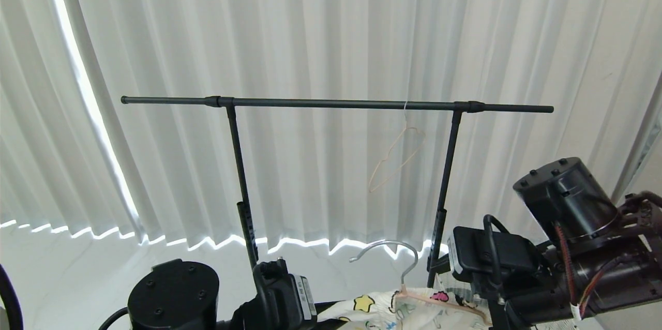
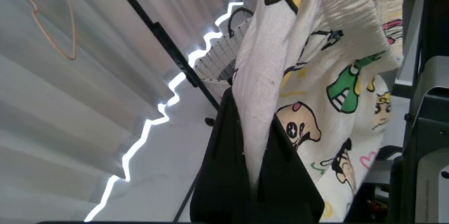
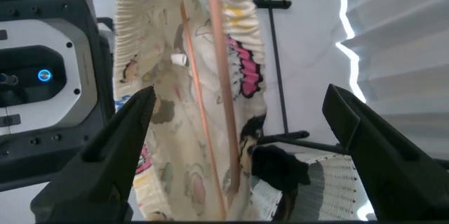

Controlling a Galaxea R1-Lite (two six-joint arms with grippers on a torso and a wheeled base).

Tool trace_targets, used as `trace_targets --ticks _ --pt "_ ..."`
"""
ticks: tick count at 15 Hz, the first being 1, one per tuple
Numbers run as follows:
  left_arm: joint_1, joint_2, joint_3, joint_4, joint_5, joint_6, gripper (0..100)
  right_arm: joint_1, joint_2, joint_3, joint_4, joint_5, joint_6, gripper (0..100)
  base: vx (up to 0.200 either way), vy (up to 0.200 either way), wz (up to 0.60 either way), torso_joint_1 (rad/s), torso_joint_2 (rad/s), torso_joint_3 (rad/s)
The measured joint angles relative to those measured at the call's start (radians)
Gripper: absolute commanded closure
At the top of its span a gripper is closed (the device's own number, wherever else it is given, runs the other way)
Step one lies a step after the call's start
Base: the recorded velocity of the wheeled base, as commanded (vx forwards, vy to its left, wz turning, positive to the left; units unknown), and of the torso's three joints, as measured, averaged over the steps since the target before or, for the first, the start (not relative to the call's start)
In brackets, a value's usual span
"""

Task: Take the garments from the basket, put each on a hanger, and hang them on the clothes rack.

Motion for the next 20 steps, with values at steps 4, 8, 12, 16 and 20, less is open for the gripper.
trace_targets --ticks 4,8,12,16,20 --pt "-0.001 -0.014 0.002 0.000 0.000 -0.006 100 -0.008 0.042 -0.002 -0.001 -0.024 0.003 100 0.000 0.000 0.00 0.000 0.00 0.000" --pt "0.000 -0.018 0.001 0.000 0.004 -0.008 100 -0.018 0.062 -0.007 -0.004 -0.048 0.007 100 0.000 0.000 0.00 0.000 0.00 0.000" --pt "0.000 -0.020 0.001 -0.001 0.010 -0.008 100 -0.019 0.065 -0.009 -0.044 -0.067 0.015 100 0.000 0.000 0.00 0.000 0.00 0.000" --pt "0.001 -0.021 0.003 -0.001 0.082 -0.008 0 -0.017 0.060 -0.009 -0.109 -0.062 -0.071 100 0.000 0.000 0.00 0.000 0.00 0.000" --pt "0.057 -0.029 0.010 0.000 0.093 -0.021 0 -0.035 0.041 -0.003 -0.174 -0.011 -0.257 100 0.000 0.000 0.00 0.000 0.00 0.000"
